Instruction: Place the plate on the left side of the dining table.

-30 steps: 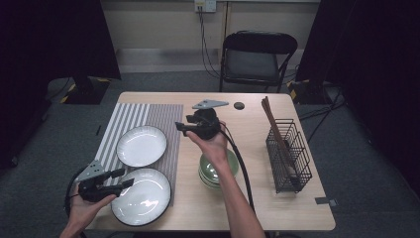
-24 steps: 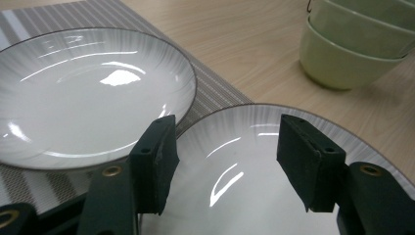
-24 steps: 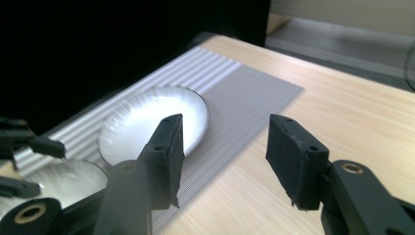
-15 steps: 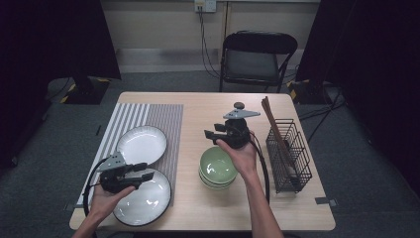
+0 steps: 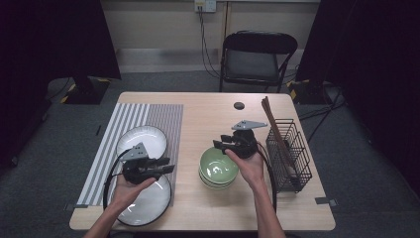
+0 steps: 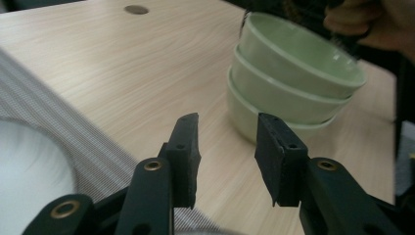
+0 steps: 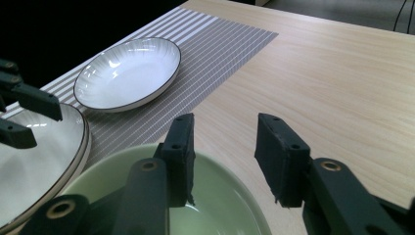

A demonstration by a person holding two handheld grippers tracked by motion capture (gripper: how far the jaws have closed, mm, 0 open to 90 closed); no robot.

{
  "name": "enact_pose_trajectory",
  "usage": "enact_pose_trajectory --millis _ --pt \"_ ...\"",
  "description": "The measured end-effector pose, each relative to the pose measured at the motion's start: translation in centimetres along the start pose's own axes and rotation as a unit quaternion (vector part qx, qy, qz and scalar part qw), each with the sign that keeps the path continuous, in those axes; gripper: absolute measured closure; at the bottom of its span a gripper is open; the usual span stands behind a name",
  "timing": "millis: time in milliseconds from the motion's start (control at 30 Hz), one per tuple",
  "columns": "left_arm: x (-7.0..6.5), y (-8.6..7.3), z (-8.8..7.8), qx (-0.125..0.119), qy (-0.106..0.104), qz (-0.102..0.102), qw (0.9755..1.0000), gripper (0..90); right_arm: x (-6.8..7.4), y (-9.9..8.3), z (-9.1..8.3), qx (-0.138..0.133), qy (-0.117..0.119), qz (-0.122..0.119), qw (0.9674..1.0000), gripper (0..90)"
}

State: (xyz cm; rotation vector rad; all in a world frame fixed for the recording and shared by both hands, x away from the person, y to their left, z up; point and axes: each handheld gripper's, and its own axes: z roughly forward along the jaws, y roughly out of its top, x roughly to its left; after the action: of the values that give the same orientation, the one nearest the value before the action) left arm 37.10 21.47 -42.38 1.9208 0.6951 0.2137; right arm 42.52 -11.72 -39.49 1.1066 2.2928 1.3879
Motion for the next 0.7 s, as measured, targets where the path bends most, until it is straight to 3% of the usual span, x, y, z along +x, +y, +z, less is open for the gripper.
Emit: enact_pose_trajectory --millis 100,133,333,433,467,533,600,633,700 --pt "0.0 1.0 1.2 -0.008 -0.010 -0.005 0.9999 65.1 -0.1 -0.4 0.2 0.009 -0.003 -0.004 0.9999 64.3" --pt "0.1 1.6 2.0 -0.016 -0.019 -0.020 0.9995 69.4 -0.1 -0.6 0.4 0.011 -0.001 -0.006 0.9999 65.2" --pt "-0.1 3.3 3.7 -0.027 -0.025 0.001 0.9993 72.0 -0.5 -1.2 0.3 0.006 0.010 -0.001 0.9999 71.7" --pt "0.0 3.6 4.3 -0.031 -0.030 0.001 0.9991 71.1 -0.5 -1.4 0.1 0.006 0.007 -0.003 1.0000 72.2" --pt "0.1 3.9 4.9 -0.039 -0.050 -0.013 0.9979 71.1 -0.9 -1.7 0.1 0.004 0.012 0.002 0.9999 72.9" --pt "0.0 4.1 5.3 -0.033 -0.042 -0.003 0.9985 70.1 -1.1 -1.8 0.0 -0.002 0.016 0.004 0.9999 74.1" --pt "-0.1 4.4 6.1 -0.025 -0.053 -0.004 0.9983 68.9 -1.1 -1.9 0.0 -0.003 0.016 0.003 0.9999 74.9" --pt "-0.1 4.6 6.4 -0.023 -0.050 0.005 0.9985 68.8 -1.1 -1.9 0.0 -0.002 0.015 0.002 0.9999 75.3" --pt "-0.1 4.7 6.9 -0.026 -0.059 -0.009 0.9979 69.0 -1.1 -1.9 0.1 -0.002 0.015 0.003 0.9999 75.5"
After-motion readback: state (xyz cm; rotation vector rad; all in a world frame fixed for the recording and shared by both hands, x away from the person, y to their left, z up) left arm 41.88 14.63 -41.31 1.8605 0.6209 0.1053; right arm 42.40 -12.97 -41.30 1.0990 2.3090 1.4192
